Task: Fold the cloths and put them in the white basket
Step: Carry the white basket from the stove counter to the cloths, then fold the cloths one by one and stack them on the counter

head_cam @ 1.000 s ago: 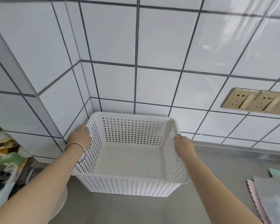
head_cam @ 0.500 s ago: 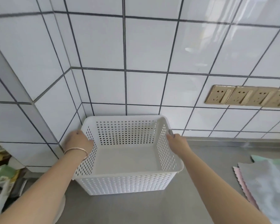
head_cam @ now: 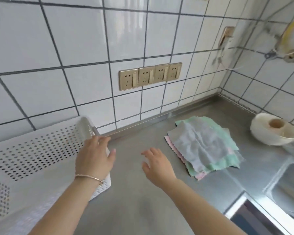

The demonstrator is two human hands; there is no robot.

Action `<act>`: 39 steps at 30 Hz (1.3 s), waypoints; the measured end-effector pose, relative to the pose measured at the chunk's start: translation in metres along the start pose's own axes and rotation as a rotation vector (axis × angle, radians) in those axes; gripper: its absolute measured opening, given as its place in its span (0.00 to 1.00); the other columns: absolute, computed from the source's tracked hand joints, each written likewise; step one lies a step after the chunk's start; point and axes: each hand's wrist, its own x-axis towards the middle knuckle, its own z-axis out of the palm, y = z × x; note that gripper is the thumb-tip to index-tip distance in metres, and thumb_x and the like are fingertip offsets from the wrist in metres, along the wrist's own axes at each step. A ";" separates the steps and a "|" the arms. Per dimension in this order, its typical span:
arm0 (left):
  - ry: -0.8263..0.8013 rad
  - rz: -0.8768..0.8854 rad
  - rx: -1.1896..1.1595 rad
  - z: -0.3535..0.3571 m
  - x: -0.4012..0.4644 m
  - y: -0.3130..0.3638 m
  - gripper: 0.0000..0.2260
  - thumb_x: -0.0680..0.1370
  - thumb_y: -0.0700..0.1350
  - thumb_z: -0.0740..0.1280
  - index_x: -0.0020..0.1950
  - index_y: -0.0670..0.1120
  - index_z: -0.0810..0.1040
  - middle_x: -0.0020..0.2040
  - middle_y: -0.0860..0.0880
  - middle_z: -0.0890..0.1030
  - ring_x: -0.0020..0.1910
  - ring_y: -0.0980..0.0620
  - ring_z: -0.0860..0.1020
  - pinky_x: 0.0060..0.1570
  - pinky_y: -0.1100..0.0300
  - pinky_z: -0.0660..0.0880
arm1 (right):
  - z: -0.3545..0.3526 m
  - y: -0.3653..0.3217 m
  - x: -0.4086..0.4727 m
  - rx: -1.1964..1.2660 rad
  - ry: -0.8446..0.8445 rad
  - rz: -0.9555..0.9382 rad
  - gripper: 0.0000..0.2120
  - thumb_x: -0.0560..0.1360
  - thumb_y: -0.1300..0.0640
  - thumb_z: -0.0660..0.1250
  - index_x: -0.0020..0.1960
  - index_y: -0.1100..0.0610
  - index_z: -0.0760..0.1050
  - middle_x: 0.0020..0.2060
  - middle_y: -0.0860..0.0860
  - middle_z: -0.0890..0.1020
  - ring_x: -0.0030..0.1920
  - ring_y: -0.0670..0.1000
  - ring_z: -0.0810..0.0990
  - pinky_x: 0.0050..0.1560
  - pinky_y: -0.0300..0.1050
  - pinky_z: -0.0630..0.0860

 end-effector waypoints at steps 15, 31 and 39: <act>-0.425 0.079 -0.250 0.198 0.024 0.246 0.17 0.77 0.47 0.60 0.66 0.50 0.70 0.64 0.51 0.72 0.64 0.49 0.70 0.60 0.57 0.69 | -0.056 0.296 -0.025 -0.110 -0.133 0.241 0.17 0.76 0.59 0.58 0.65 0.54 0.70 0.63 0.48 0.73 0.65 0.51 0.66 0.60 0.43 0.69; -0.577 0.138 0.073 0.282 0.021 0.301 0.16 0.52 0.58 0.72 0.36 0.53 0.82 0.35 0.58 0.81 0.30 0.56 0.80 0.27 0.64 0.73 | -0.038 0.369 0.001 -0.160 -0.337 0.135 0.26 0.69 0.55 0.63 0.67 0.50 0.68 0.64 0.47 0.71 0.63 0.54 0.70 0.60 0.49 0.70; -0.526 -0.069 -0.202 0.259 0.038 0.292 0.11 0.79 0.45 0.56 0.54 0.48 0.77 0.48 0.46 0.80 0.50 0.41 0.78 0.43 0.54 0.71 | -0.044 0.379 0.010 -0.329 -0.116 0.031 0.14 0.63 0.55 0.54 0.37 0.51 0.79 0.32 0.47 0.79 0.32 0.53 0.79 0.29 0.45 0.73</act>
